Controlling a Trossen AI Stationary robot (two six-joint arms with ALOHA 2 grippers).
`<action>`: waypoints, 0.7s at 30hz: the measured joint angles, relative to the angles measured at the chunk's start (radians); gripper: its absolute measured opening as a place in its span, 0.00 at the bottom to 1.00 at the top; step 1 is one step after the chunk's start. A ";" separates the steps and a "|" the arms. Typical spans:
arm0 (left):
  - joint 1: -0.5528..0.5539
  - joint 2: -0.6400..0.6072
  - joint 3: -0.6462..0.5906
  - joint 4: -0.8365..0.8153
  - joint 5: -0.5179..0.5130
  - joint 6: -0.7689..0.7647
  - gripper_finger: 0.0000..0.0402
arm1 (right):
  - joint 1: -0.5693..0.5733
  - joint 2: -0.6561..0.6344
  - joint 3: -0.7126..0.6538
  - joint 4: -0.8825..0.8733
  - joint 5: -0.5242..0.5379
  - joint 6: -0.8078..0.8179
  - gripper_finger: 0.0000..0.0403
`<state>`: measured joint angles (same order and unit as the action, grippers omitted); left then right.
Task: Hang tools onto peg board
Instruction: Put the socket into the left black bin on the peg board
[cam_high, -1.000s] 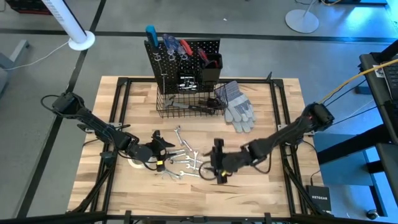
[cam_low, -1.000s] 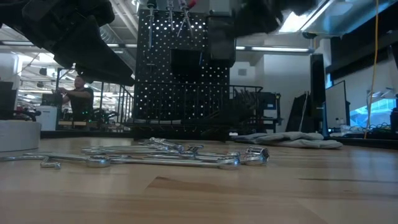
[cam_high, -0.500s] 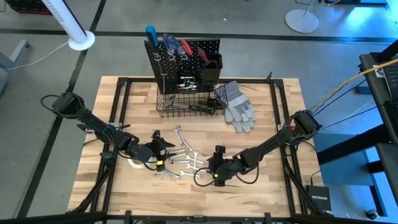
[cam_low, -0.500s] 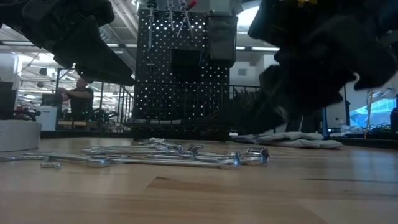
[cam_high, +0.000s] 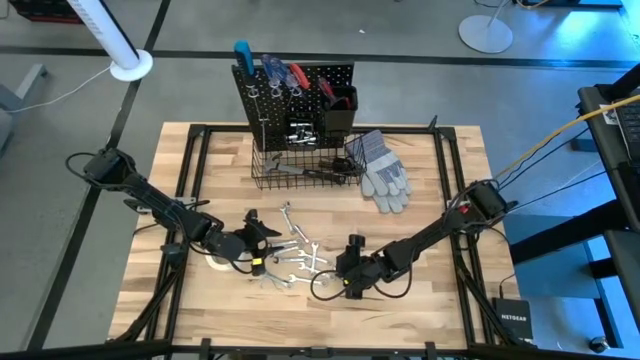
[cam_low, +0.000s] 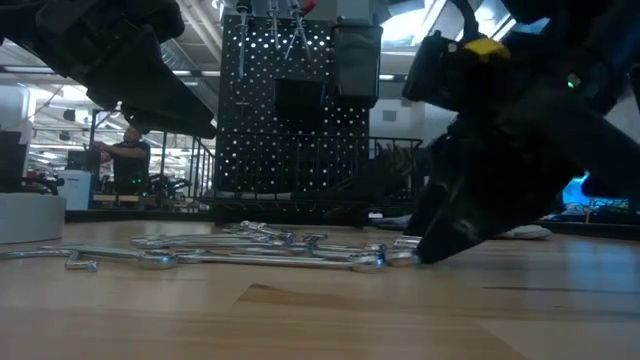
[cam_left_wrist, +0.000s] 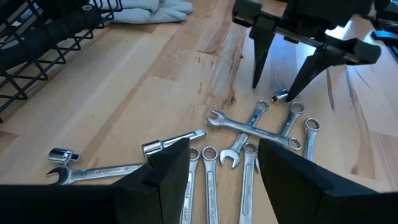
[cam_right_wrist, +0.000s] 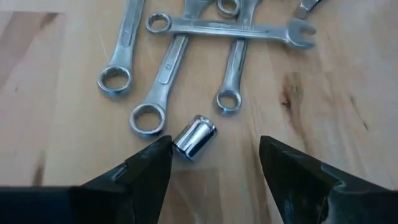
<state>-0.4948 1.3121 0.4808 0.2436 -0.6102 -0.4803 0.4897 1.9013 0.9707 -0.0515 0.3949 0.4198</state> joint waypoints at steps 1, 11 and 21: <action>0.000 0.000 0.000 0.000 0.000 0.000 0.45 | -0.002 0.001 0.001 -0.002 -0.003 0.000 0.62; 0.000 0.000 0.000 0.000 0.000 0.000 0.45 | -0.035 0.000 0.002 -0.009 0.010 -0.004 0.62; 0.000 0.000 0.000 0.000 0.000 0.000 0.45 | -0.042 0.000 0.001 -0.031 0.023 0.000 0.40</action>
<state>-0.4950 1.3121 0.4808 0.2432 -0.6102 -0.4801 0.4476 1.9015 0.9718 -0.0822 0.4181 0.4198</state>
